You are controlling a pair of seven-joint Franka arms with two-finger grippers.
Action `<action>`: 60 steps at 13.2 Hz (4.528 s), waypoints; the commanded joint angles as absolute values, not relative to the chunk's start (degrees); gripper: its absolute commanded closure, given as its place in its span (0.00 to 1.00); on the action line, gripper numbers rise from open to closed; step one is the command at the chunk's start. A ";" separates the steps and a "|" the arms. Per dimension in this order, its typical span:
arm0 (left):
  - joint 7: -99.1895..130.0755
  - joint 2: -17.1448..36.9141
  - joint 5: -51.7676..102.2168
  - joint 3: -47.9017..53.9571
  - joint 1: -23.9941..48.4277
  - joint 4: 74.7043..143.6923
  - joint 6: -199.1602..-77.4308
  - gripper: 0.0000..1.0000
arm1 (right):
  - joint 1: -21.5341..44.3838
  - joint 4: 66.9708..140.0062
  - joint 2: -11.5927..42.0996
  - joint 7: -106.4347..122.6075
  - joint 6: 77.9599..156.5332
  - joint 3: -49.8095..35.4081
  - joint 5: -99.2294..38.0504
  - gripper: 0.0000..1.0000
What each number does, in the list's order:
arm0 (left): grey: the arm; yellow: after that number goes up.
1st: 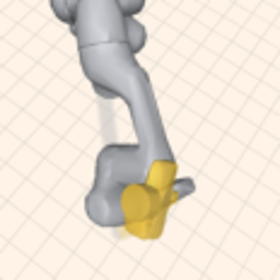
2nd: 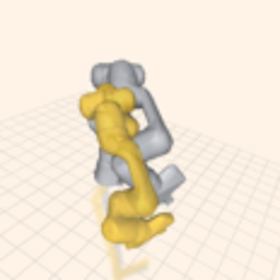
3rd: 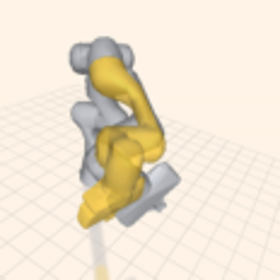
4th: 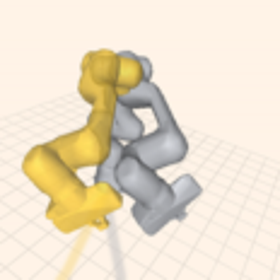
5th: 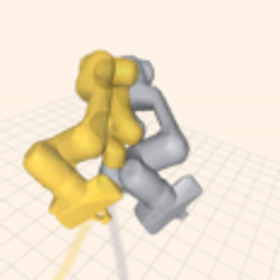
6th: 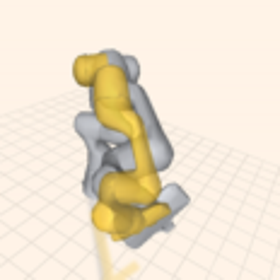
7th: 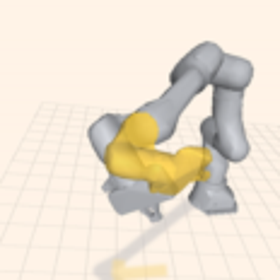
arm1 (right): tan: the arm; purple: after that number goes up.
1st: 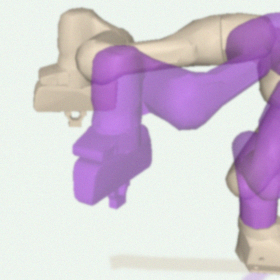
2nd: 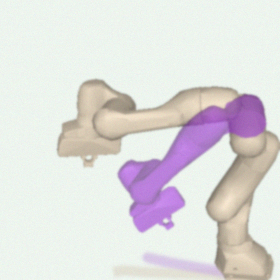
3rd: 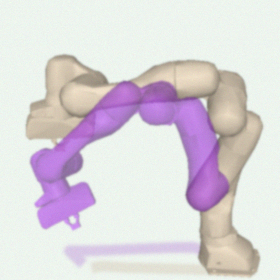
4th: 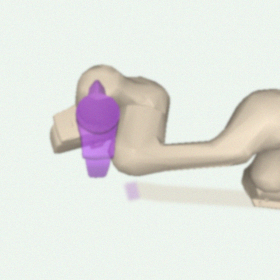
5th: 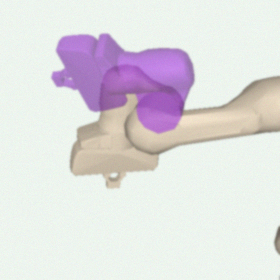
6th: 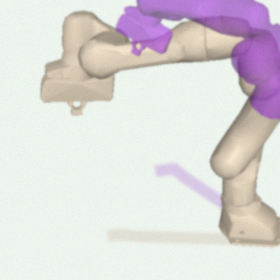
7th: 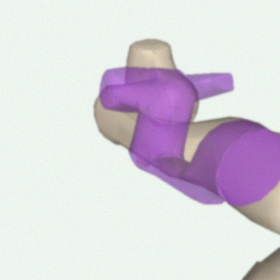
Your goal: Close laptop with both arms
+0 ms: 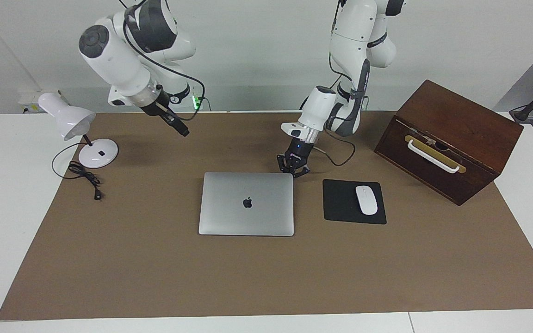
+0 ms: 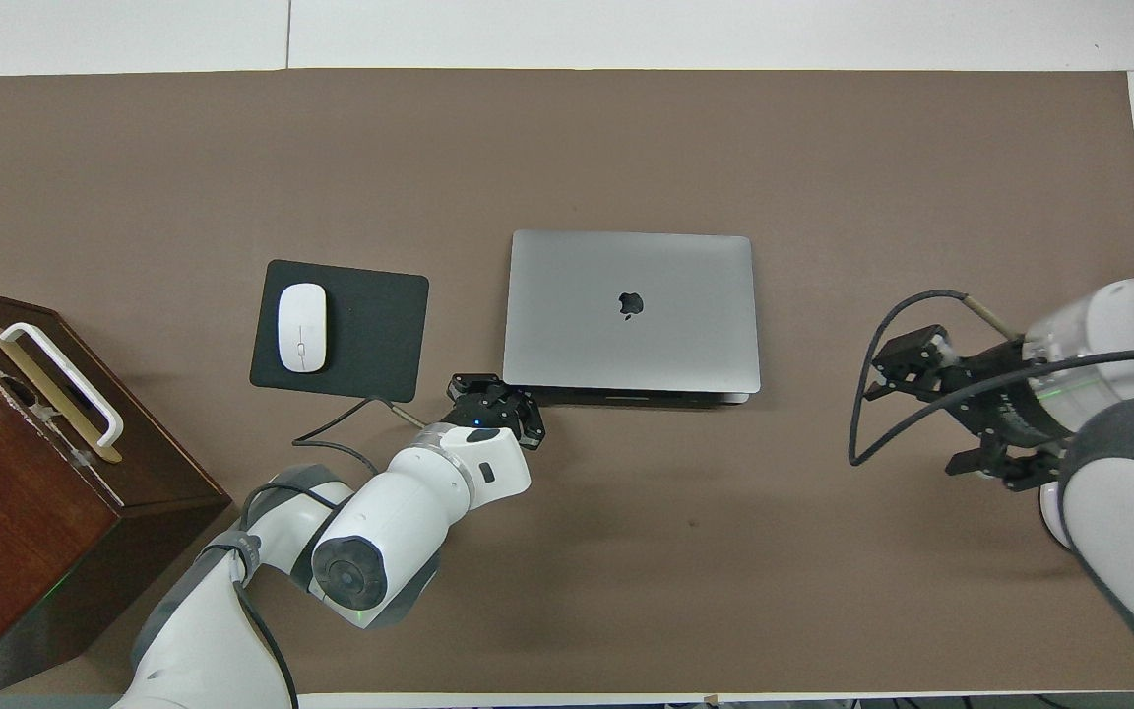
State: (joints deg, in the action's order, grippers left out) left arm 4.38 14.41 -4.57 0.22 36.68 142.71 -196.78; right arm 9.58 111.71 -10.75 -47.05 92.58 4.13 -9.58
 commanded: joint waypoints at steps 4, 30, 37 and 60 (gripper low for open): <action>4.92 11.95 -6.33 0.09 34.54 145.54 -193.18 1.00 | 7.65 101.88 -12.39 -24.56 91.76 4.04 2.19 0.00; 2.46 0.00 9.14 0.09 27.34 117.35 -136.87 1.00 | 3.34 103.01 -7.82 -6.24 93.69 4.04 1.67 0.00; -3.94 -0.79 9.14 -0.17 17.85 107.51 -120.00 1.00 | 3.25 103.01 -7.91 -6.06 91.93 4.04 1.67 0.00; -16.61 -3.25 0.53 -3.08 -3.52 93.52 -93.60 0.00 | 3.52 107.05 -9.05 -6.33 97.73 4.04 1.67 0.00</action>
State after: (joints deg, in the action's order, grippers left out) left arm -17.21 -2.93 1.43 -3.31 -2.96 94.84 -95.12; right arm 3.63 105.52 -7.72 -5.31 95.93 4.20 2.63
